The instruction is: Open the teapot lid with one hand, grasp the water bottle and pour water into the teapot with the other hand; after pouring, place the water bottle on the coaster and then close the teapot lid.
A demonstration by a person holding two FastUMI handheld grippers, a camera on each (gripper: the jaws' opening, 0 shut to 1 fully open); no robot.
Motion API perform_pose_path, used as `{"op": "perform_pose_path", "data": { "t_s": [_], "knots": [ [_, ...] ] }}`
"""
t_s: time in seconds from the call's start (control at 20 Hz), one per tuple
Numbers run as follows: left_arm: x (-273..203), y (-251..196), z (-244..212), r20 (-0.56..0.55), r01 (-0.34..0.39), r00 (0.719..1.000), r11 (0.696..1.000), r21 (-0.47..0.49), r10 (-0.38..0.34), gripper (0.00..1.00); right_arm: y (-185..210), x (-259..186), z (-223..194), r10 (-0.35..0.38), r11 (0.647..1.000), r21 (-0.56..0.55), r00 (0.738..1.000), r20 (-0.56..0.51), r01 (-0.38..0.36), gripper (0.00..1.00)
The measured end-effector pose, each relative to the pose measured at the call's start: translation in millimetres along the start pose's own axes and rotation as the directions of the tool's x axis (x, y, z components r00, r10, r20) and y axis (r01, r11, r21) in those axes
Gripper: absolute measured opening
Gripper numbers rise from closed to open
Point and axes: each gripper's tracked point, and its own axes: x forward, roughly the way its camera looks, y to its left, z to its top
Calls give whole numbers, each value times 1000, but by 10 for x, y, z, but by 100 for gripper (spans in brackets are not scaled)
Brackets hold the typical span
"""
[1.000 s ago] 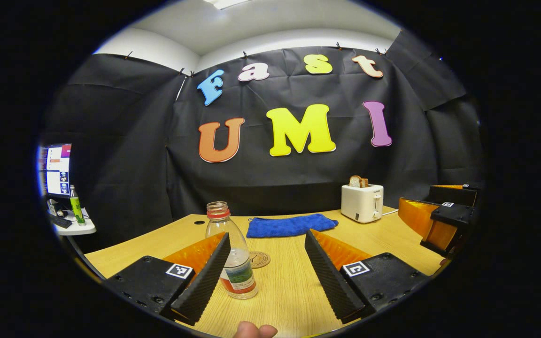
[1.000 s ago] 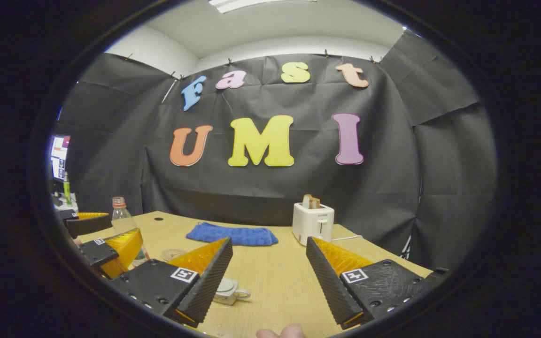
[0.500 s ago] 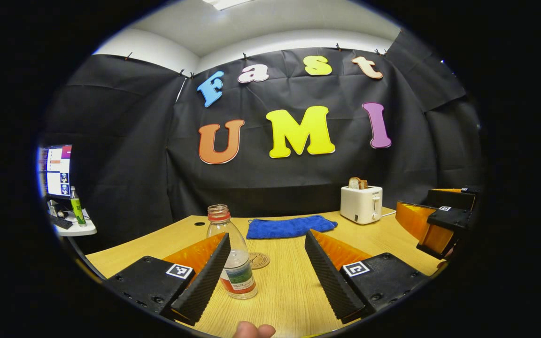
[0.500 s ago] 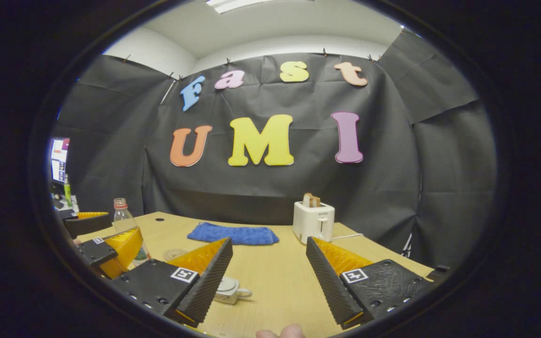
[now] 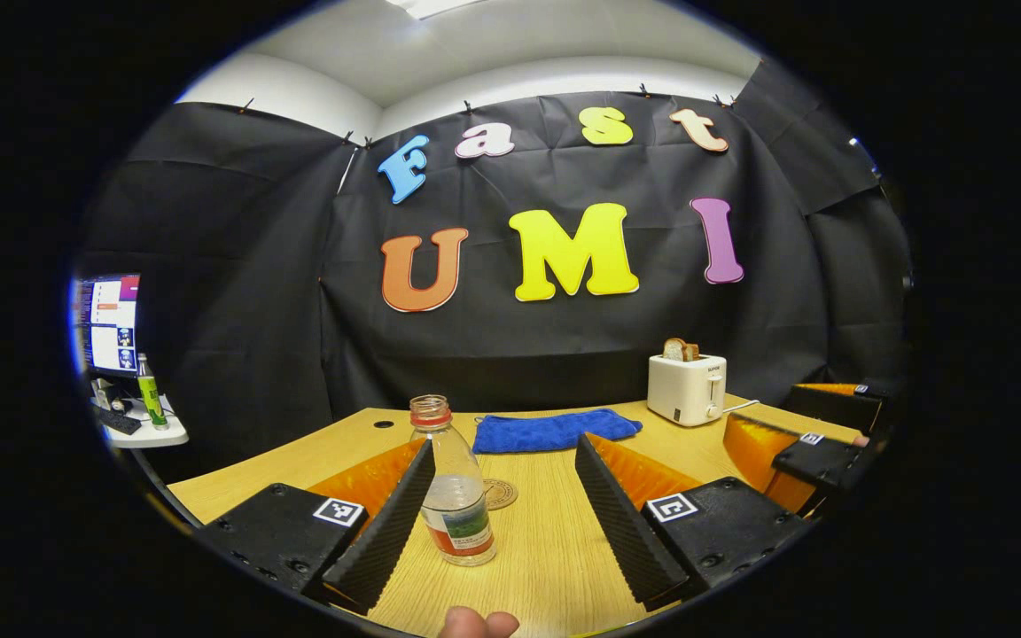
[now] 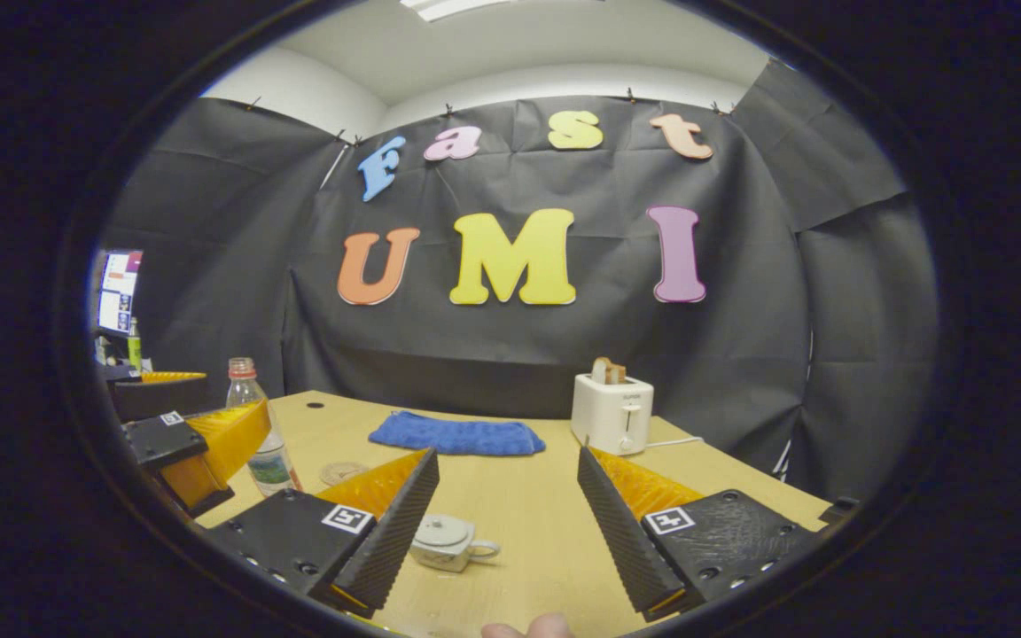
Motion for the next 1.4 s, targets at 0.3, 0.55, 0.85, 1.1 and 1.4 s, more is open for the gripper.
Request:
{"op": "perform_pose_path", "data": {
  "t_s": [0.3,0.55,0.85,1.1,1.4],
  "knots": [
    [-5,241,86,13,-47,999,999,13,47,99,246,243,-396,40,999,-12,996,-74,-41,95],
    [-2,434,135,19,-71,997,997,-3,71,99,365,483,-680,48,998,-33,988,-149,-53,95],
    [25,636,127,12,-106,994,994,-18,107,99,445,668,-871,63,996,-42,977,-205,-73,91],
    [52,705,69,-2,-119,993,993,-15,119,99,561,747,-878,97,991,-72,973,-207,-114,51],
    [68,735,50,-7,-126,992,992,-11,126,99,535,798,-916,92,991,-80,973,-213,-111,6]
  ]
}}
